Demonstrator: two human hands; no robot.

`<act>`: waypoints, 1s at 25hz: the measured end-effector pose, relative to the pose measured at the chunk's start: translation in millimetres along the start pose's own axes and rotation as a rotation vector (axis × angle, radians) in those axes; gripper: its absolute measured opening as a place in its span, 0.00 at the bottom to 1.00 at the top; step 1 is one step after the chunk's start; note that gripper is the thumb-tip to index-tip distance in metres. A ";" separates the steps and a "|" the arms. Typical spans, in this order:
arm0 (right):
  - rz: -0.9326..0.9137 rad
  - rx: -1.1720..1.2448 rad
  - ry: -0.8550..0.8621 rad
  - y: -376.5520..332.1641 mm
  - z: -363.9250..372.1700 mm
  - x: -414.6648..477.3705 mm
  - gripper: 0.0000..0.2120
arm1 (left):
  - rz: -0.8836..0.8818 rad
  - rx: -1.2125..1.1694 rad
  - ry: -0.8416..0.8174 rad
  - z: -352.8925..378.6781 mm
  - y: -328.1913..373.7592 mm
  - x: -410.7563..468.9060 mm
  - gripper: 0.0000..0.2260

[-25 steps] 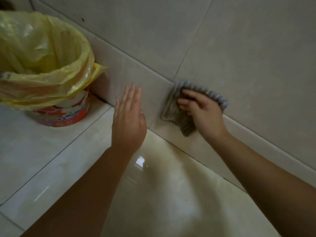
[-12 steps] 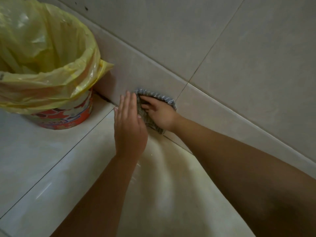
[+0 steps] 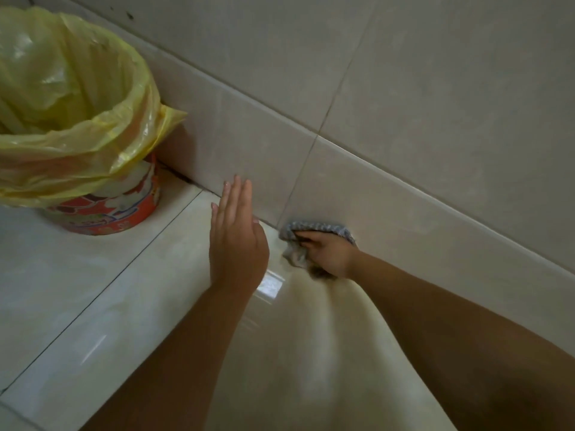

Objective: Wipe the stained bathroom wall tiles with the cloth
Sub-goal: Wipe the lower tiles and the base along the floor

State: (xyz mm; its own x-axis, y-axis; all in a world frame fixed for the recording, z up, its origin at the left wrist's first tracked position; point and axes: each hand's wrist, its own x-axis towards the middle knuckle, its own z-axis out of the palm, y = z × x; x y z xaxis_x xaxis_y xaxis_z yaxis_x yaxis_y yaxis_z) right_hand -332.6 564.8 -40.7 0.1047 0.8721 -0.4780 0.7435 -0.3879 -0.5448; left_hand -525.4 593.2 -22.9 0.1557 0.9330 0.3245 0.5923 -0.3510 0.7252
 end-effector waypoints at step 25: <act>0.464 0.225 0.545 167.6 -107.2 -241.0 0.14 | 0.593 0.186 -0.325 62.1 171.4 -62.7 0.28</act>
State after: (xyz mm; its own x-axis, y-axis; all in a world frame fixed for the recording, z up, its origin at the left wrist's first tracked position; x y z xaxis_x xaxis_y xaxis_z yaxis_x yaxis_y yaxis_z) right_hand -162.4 321.6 57.0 0.7305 0.6055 -0.3158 0.3962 -0.7524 -0.5261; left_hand -384.5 479.5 43.4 0.7057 0.5750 0.4140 0.4555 -0.8157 0.3566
